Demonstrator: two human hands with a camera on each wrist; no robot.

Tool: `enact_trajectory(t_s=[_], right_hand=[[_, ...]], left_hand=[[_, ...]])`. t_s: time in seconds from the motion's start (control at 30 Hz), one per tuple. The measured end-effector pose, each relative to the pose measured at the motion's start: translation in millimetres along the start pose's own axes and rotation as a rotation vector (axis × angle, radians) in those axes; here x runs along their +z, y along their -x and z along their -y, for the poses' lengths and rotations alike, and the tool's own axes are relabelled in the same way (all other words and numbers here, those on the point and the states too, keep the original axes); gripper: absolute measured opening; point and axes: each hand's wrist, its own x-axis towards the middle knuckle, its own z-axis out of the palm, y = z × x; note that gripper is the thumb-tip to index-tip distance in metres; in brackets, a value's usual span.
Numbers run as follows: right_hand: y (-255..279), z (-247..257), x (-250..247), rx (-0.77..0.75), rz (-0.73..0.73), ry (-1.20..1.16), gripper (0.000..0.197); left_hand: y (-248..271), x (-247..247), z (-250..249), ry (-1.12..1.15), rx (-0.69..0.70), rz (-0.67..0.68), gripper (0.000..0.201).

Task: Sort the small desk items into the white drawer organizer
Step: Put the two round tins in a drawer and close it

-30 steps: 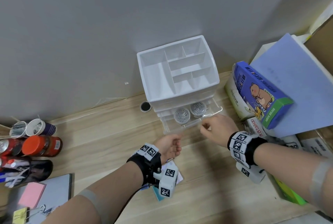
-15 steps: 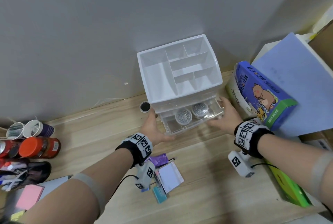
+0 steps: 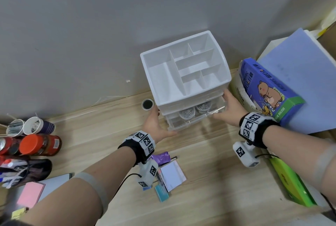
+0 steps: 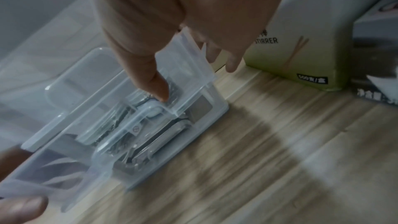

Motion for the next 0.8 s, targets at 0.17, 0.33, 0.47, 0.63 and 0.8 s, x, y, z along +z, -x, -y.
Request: enact_trajectory(t_s=[0.17,0.33,0.47,0.63,0.8], right_hand=[[-1.3,10.0,-2.9,0.062,-0.151,0.100,0.072],[5.5,13.8,-3.4,0.098,-0.207,0.158,0.067],[13.7,4.1,8.8,0.176,-0.230,0.181,0.064],[51.8,-12.4,50.2,0.177,0.146,0.484,0.018],[99.3,5.9,131.4,-0.243,0.599,0.648,0.017]], left_hand=[[-8.8,-3.5,-3.7,0.057,-0.077,-0.081,0.061],[-14.0,-4.9,2.8,0.042,-0.116,-0.073,0.059],[-5.7,-7.9,1.3,-0.054,-0.119,-0.042,0.048],[27.2,-19.0,39.1,-0.276,-0.231,0.104,0.016],[78.6,-22.5,77.4,-0.424,0.019,0.461,0.017]])
